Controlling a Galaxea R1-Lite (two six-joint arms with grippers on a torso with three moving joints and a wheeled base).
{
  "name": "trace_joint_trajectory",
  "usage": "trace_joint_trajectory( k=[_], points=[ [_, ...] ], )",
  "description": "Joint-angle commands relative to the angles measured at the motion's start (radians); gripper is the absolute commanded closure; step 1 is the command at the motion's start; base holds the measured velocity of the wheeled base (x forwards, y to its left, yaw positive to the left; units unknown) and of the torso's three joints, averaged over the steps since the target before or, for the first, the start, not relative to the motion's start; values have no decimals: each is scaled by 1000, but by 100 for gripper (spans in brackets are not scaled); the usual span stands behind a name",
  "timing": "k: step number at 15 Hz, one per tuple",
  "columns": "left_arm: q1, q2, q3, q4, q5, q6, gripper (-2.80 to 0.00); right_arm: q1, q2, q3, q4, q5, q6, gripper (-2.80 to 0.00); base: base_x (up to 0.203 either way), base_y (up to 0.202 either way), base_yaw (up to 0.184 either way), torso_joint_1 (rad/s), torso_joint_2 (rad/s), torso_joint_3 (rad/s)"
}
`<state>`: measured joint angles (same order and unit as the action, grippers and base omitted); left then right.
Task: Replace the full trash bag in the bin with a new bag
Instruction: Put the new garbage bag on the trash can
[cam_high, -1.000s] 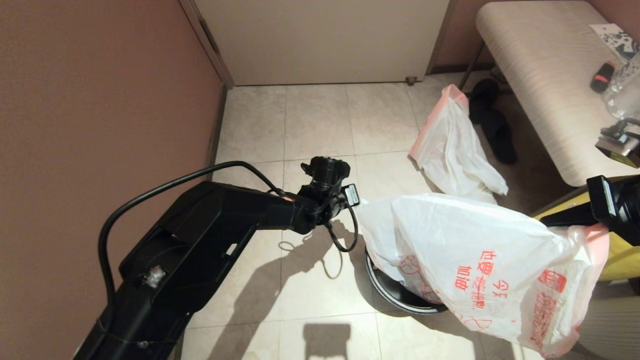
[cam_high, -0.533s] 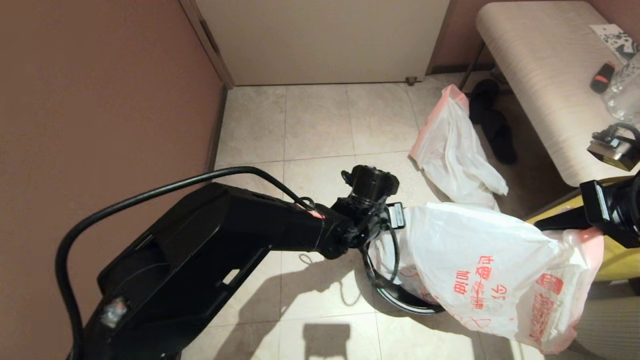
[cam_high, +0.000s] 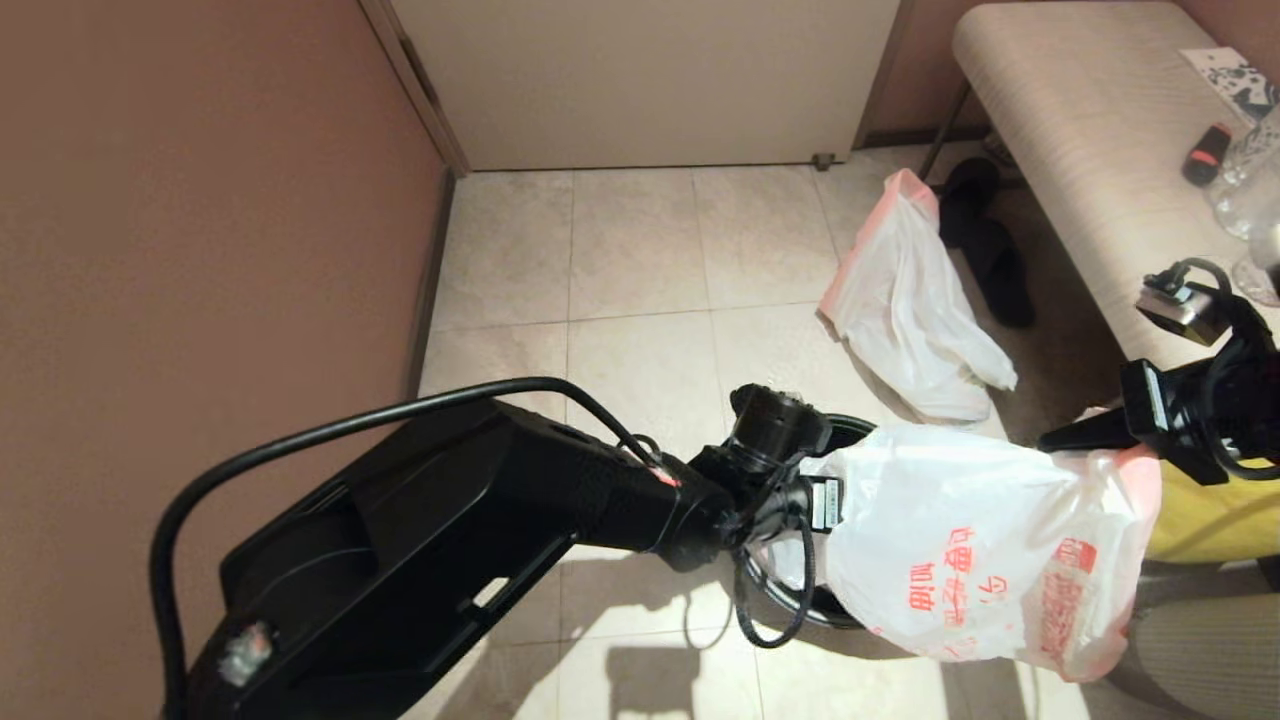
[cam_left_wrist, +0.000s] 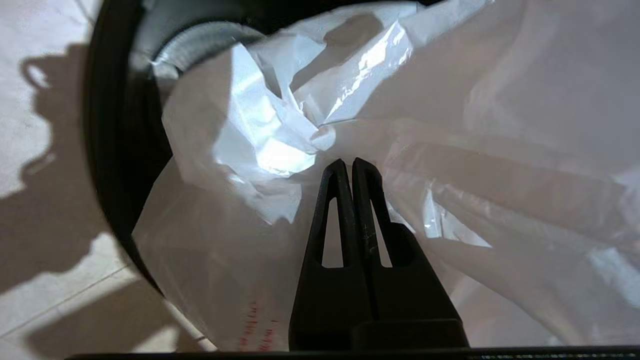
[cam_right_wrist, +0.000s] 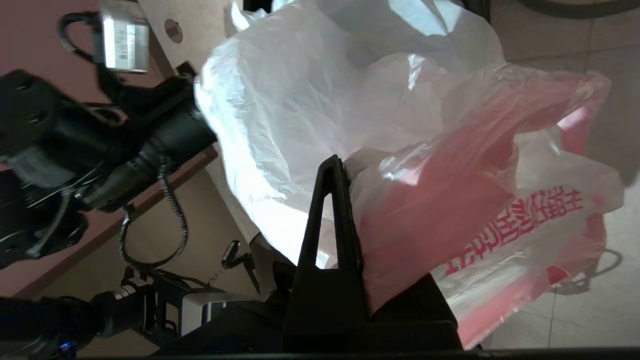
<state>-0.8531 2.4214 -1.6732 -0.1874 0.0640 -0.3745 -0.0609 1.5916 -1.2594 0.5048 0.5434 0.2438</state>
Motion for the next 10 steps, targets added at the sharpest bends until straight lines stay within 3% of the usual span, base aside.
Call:
trace_joint_trajectory(
  k=[1, 5, 7, 10],
  points=[
    [15, 61, -20, -2, -80, 17, 0, -26, 21, -1, -10, 7, 0, 0, 0, 0, 0, 0, 0, 0],
    [30, 198, -175, 60, -113, 41, 0, -89, 65, 1, -36, 11, -3, 0, 0, 0, 0, 0, 0, 0],
    [34, 281, -271, 139, -67, 66, 0, -93, 125, 5, -73, 17, -12, 0, 0, 0, 0, 0, 0, 0],
    [40, 277, -268, 148, -12, 86, 0, -69, 198, -2, -127, 66, -13, 0, 0, 0, 0, 0, 0, 0]
  ],
)
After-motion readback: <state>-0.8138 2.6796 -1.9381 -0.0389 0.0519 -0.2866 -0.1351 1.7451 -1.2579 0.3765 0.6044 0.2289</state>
